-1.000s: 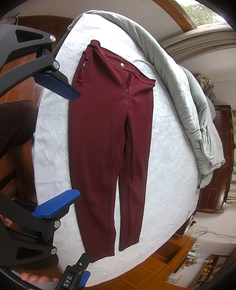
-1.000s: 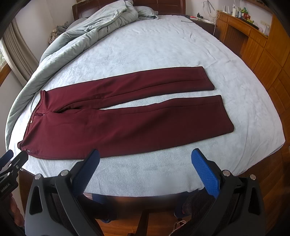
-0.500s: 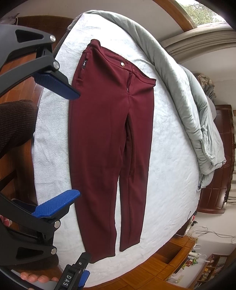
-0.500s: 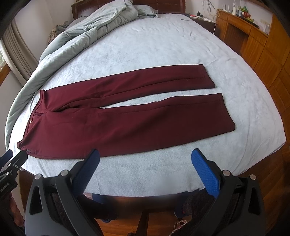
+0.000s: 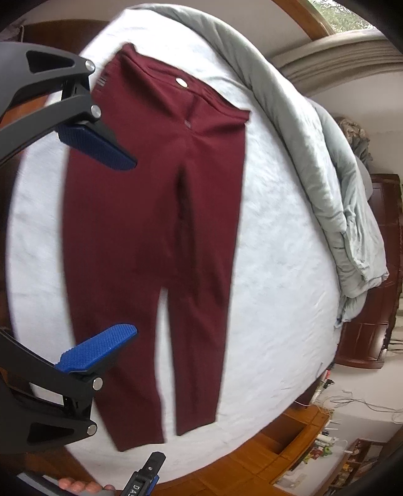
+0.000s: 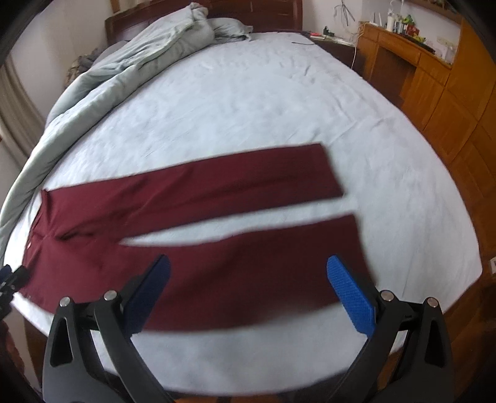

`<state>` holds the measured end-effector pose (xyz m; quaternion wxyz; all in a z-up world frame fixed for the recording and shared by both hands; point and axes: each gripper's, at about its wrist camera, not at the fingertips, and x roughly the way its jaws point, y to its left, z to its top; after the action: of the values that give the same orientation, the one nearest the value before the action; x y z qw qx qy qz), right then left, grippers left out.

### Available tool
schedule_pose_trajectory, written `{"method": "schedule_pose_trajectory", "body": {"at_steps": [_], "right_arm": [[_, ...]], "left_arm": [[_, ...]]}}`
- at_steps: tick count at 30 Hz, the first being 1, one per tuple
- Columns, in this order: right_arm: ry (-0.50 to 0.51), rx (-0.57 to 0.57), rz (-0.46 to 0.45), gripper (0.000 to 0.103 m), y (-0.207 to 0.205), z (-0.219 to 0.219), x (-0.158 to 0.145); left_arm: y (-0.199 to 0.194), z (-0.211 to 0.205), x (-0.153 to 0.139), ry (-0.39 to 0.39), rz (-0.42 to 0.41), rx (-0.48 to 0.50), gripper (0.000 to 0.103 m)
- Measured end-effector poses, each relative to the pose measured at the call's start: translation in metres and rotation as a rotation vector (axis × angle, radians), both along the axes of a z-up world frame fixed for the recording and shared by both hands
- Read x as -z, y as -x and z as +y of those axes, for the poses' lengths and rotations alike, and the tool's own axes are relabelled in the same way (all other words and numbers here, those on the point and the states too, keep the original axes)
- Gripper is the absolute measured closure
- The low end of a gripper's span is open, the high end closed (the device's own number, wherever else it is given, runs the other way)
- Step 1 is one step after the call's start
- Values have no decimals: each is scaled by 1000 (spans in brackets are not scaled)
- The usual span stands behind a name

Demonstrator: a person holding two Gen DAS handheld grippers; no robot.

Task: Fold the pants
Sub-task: 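Lower both tools onto the maroon trousers and close both grippers on the fabric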

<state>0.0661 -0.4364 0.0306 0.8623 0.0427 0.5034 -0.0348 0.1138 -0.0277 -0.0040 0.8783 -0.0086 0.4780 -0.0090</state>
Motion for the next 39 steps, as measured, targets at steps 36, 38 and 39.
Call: {"method": "schedule_pose_trajectory", "body": {"at_steps": [36, 38, 39], "right_arm": [[-87, -292, 177, 81, -212, -154, 137], [-100, -303, 149, 82, -209, -156, 128], [-111, -317, 131, 82, -208, -155, 121]], "left_arm": [[-252, -184, 139, 124, 194, 377, 4], [-253, -187, 138, 115, 184, 431, 4], [-254, -190, 138, 114, 181, 463, 4]]}}
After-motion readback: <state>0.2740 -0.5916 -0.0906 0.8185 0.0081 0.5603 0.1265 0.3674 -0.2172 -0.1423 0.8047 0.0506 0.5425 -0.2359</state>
